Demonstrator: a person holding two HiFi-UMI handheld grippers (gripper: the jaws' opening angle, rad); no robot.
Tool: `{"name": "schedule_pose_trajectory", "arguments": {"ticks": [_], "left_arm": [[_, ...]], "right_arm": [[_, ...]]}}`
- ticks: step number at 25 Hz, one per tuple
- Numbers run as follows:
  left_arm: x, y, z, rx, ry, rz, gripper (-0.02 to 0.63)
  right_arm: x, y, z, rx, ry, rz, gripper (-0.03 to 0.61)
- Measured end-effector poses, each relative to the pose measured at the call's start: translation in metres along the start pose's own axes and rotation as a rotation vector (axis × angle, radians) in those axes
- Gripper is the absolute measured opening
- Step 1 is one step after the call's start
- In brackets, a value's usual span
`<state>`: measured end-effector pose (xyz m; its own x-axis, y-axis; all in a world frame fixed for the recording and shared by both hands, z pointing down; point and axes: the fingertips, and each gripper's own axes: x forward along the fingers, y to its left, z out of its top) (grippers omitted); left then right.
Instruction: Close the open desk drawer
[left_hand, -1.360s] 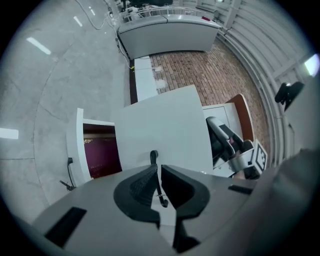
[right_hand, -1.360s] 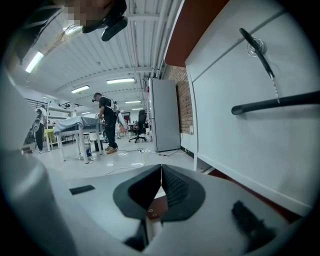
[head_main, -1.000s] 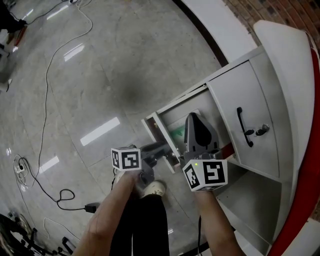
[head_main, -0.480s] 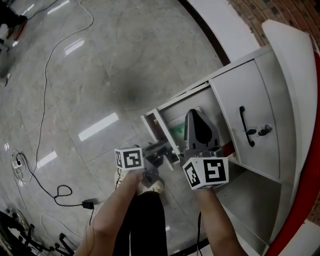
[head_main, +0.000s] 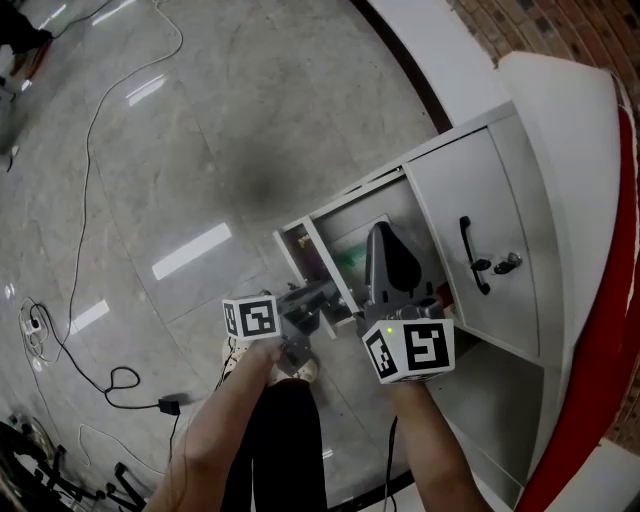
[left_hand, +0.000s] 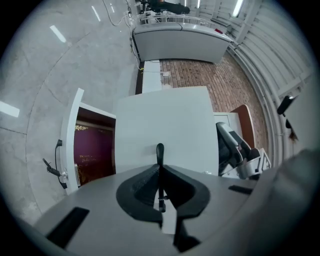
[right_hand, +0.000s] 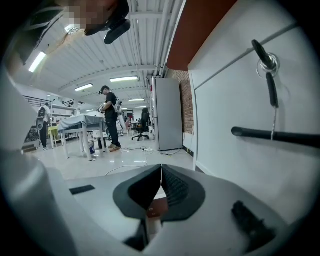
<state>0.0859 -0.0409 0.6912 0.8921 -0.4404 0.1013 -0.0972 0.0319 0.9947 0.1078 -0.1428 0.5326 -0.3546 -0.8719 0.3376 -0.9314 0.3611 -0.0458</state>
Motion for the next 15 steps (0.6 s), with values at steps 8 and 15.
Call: {"name": "schedule_pose_trajectory", "arguments": {"ticks": [8, 15], "left_arm": [[0.008, -0.020, 0.000, 0.003, 0.041, 0.003, 0.023], [0.008, -0.019, 0.000, -0.007, 0.021, 0.020, 0.023]], "right_arm": [[-0.005, -0.005, 0.027, 0.003, -0.016, -0.002, 0.012], [-0.011, 0.004, 0.031, -0.003, -0.015, 0.015, 0.012]]}}
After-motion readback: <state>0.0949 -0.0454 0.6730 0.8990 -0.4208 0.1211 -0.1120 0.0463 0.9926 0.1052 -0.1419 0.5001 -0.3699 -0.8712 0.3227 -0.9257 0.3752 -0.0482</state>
